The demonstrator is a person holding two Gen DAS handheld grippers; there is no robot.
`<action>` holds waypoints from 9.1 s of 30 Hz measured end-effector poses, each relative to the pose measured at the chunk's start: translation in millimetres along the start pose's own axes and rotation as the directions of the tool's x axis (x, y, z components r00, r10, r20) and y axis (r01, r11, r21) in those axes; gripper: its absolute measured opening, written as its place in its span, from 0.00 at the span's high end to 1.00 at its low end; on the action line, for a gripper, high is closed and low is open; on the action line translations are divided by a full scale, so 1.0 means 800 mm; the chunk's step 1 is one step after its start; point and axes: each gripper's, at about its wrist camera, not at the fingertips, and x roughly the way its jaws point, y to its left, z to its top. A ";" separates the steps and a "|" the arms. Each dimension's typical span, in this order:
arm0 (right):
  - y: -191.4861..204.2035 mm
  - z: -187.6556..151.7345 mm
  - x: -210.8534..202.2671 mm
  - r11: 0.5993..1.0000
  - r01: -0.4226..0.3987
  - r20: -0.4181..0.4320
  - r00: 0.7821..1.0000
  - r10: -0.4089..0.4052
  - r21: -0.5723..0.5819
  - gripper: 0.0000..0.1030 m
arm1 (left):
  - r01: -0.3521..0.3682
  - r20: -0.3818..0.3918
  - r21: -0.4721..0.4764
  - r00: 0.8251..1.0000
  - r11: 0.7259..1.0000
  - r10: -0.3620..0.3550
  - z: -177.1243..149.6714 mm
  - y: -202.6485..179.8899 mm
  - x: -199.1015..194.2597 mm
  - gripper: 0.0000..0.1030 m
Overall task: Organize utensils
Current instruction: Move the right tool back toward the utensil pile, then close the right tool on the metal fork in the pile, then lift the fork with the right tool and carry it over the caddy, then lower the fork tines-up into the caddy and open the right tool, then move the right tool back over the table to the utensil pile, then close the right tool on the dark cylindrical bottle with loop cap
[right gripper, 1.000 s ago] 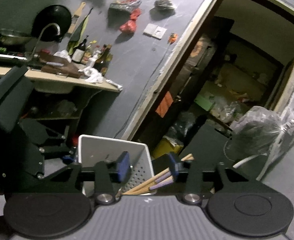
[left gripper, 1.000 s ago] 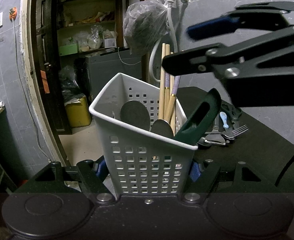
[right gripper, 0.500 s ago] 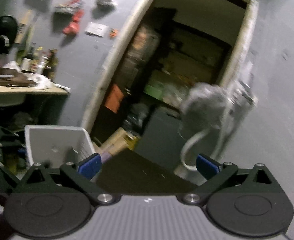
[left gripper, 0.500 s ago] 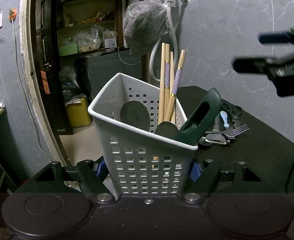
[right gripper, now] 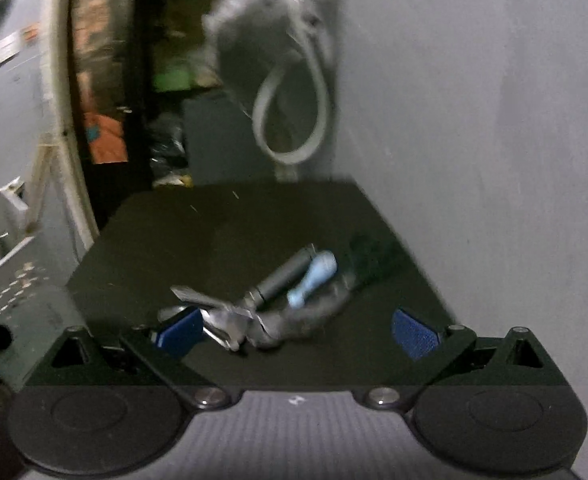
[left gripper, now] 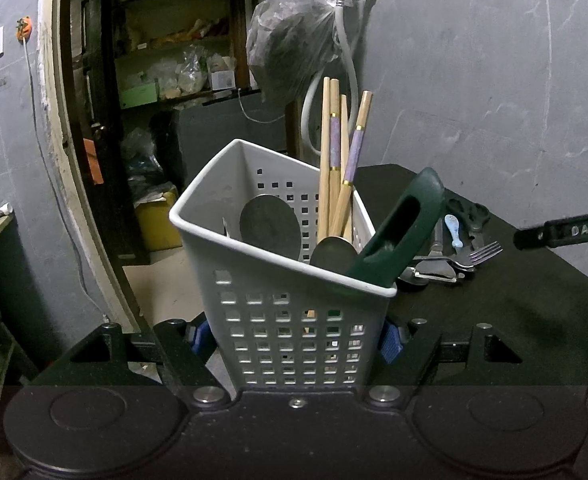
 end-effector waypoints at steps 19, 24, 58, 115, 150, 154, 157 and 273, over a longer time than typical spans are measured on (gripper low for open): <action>-0.056 -0.025 0.066 0.947 0.019 -0.190 0.981 0.044 0.322 0.00 | -0.012 -0.024 -0.001 1.000 1.000 0.012 0.006 -0.005 0.004 0.25; -0.057 -0.016 0.080 0.937 0.021 -0.156 0.987 0.035 0.348 0.03 | -0.013 -0.028 -0.002 1.000 1.000 0.013 0.007 -0.005 0.005 0.25; -0.075 -0.042 0.129 0.771 -0.119 0.052 0.992 0.111 0.626 0.81 | -0.012 -0.034 0.005 0.999 1.000 0.012 0.009 -0.006 0.009 0.25; 0.157 0.139 -0.166 0.879 -0.317 0.443 0.771 0.457 -0.355 0.98 | 0.025 -0.005 0.001 1.000 1.000 -0.025 0.001 0.001 0.006 0.26; 0.228 0.077 -0.103 0.797 -0.327 0.228 0.841 0.491 -0.507 0.97 | 0.027 -0.003 0.001 1.000 1.000 -0.027 0.001 0.003 0.006 0.26; 0.229 0.076 -0.102 0.795 -0.331 0.219 0.843 0.491 -0.508 0.97 | 0.026 -0.004 -0.002 1.000 1.000 -0.026 0.001 0.003 0.007 0.26; 0.229 0.074 -0.099 0.796 -0.330 0.209 0.849 0.486 -0.508 0.92 | 0.027 -0.003 0.000 1.000 1.000 -0.027 0.002 0.002 0.007 0.26; 0.078 0.080 0.224 0.985 -0.136 -0.298 0.950 0.098 -0.110 0.59 | -0.111 -0.051 -0.092 0.993 0.989 0.107 -0.005 -0.033 -0.022 0.26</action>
